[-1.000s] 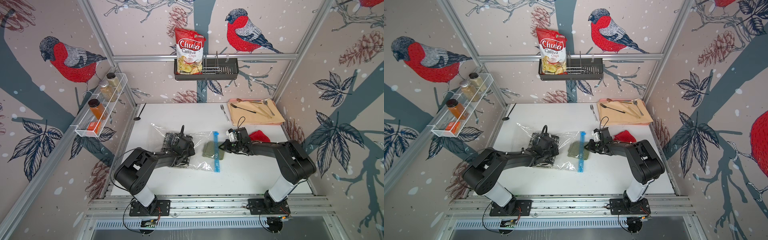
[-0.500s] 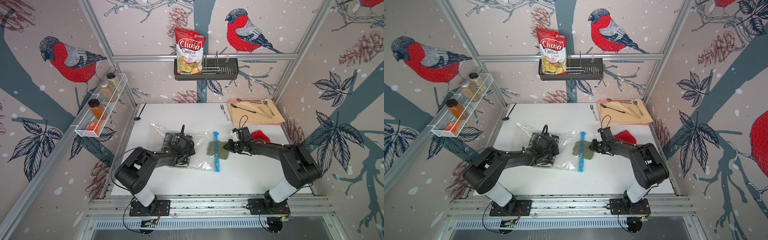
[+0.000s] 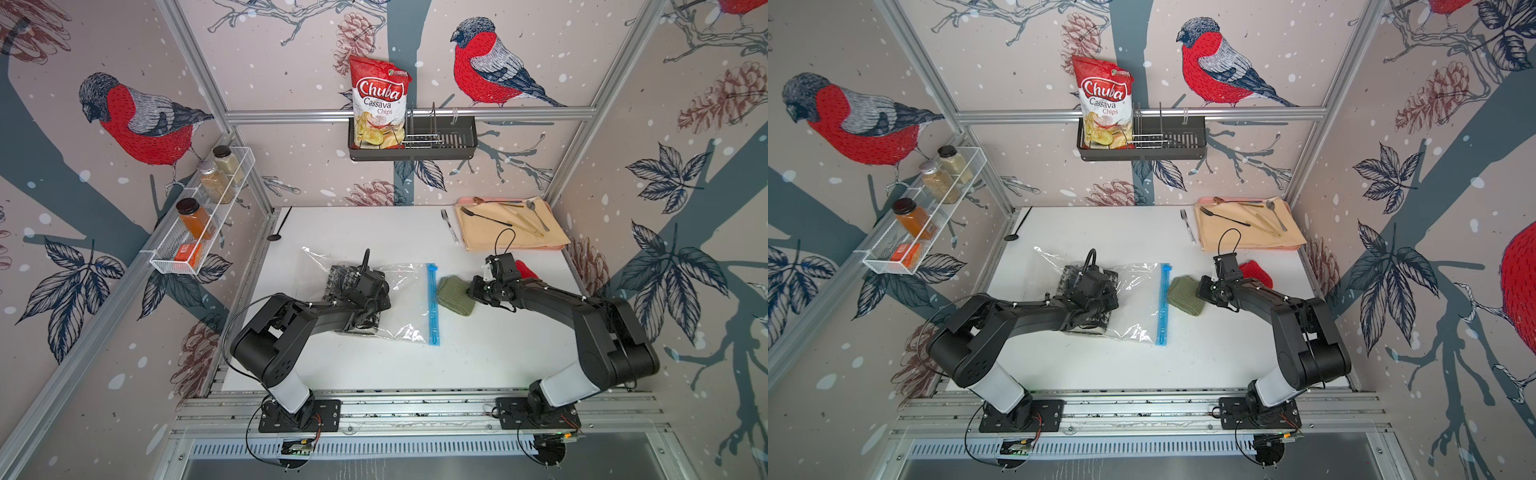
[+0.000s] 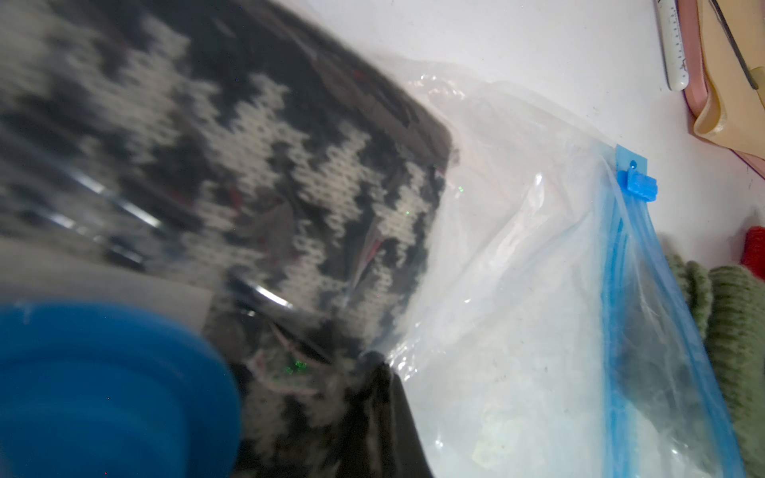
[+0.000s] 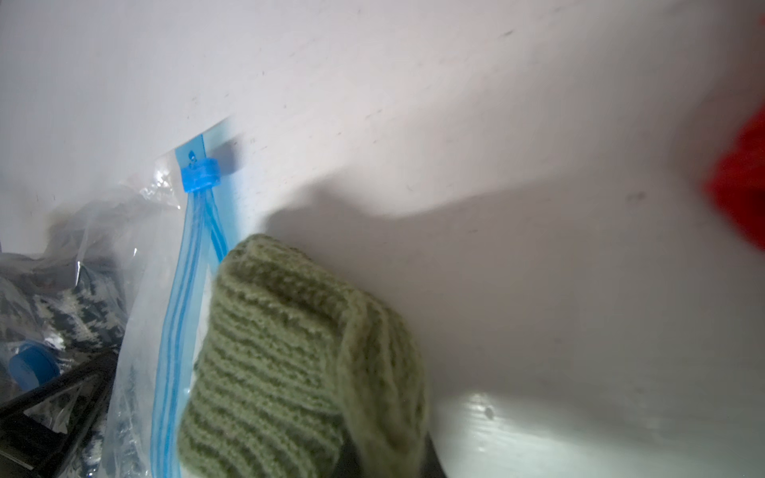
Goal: Take the scarf out of the vacuum bag
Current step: Take out the scarf from the vacuum bag.
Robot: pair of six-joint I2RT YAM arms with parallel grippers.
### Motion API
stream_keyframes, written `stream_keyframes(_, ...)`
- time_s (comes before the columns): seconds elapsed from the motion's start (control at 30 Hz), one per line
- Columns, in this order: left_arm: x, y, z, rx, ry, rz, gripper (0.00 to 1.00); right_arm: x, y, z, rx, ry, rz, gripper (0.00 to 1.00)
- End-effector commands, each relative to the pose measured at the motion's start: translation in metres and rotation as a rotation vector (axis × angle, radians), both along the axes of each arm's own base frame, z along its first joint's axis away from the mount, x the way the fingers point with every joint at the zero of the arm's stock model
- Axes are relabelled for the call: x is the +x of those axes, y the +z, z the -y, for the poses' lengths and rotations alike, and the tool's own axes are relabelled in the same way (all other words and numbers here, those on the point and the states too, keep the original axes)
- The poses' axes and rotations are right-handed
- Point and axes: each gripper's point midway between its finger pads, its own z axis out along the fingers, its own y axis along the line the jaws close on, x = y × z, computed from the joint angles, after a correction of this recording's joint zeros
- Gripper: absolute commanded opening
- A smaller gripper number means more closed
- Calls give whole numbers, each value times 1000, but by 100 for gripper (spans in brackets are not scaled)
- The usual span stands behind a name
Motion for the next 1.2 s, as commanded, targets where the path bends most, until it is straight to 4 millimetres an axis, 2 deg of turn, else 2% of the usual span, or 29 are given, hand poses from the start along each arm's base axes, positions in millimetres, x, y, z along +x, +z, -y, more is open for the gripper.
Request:
stream_keyframes(0.0,-7,-7,-4,10,9,-45,0,7,5,14,-33,-44,13,0)
stream_keyframes(0.33,-5,-3,-2,8,9,-40,0,13,-4,53,-36,-195,8,0)
stream_keyframes(0.67,-4,1,-4,8,16,-35,0,9,8,100,-68,-373,55,0)
stream_keyframes(1.17,-3,-1,0,7,2,-34,0,17,-3,140,-47,-527,59,0)
